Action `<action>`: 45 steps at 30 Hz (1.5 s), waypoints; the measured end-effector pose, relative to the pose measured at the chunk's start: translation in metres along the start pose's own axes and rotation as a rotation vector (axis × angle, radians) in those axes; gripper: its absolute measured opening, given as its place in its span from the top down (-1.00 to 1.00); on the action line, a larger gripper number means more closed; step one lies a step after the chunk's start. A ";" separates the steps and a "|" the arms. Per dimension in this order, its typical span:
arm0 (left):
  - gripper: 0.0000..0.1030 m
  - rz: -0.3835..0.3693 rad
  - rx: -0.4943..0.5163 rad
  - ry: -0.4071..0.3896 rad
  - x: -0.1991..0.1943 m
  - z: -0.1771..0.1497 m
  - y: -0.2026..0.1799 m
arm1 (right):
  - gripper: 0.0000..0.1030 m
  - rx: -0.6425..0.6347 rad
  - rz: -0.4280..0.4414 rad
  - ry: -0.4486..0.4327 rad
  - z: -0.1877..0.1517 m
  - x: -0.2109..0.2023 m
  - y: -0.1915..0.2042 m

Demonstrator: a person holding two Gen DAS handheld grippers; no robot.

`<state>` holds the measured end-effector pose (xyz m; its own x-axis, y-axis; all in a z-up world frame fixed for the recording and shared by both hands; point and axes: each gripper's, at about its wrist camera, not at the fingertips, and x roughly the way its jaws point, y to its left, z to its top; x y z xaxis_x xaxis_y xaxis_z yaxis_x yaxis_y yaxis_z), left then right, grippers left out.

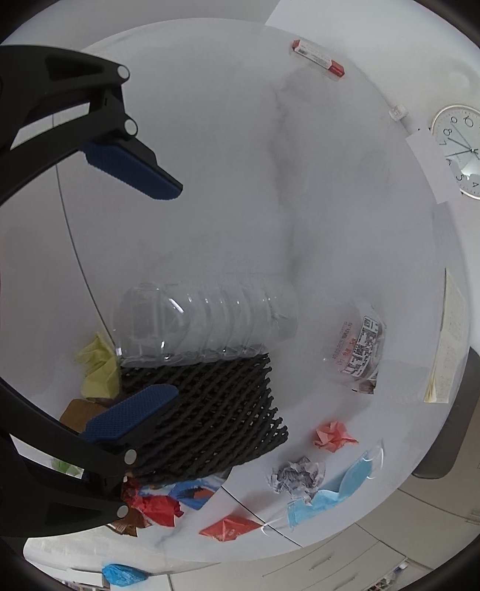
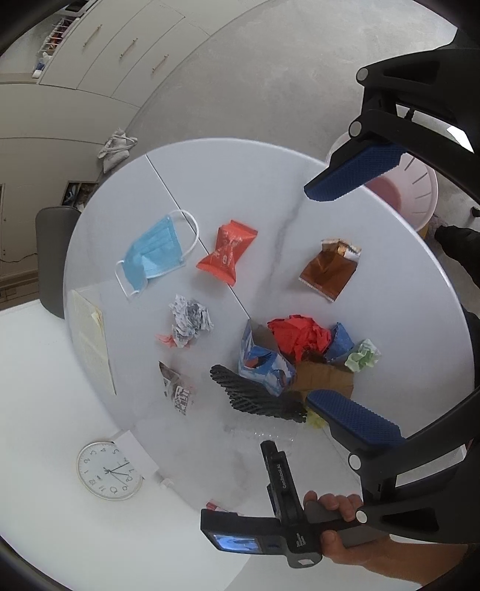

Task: Collect trash
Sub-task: 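Grasp the black foam net with the right tool while the left tool grasps the clear bottle, then carry the black net to the wastebasket and open the right tool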

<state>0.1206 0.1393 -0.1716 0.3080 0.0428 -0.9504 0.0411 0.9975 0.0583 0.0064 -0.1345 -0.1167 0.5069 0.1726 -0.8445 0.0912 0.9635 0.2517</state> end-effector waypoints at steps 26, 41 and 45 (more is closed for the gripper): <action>-0.18 -0.157 -0.120 0.005 0.024 -0.004 0.042 | 0.61 0.100 0.289 0.388 0.083 0.196 0.086; -0.18 -0.201 -0.067 -0.147 -0.074 -0.038 0.039 | 0.70 0.271 0.425 -0.051 0.057 -0.020 -0.034; -0.18 -0.257 0.016 -0.140 -0.095 -0.059 0.010 | 0.65 0.348 0.202 -0.062 -0.008 -0.068 -0.118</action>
<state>0.0361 0.1482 -0.0987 0.4138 -0.2206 -0.8832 0.1493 0.9735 -0.1732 -0.0451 -0.2583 -0.0928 0.5940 0.3285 -0.7344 0.2635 0.7830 0.5634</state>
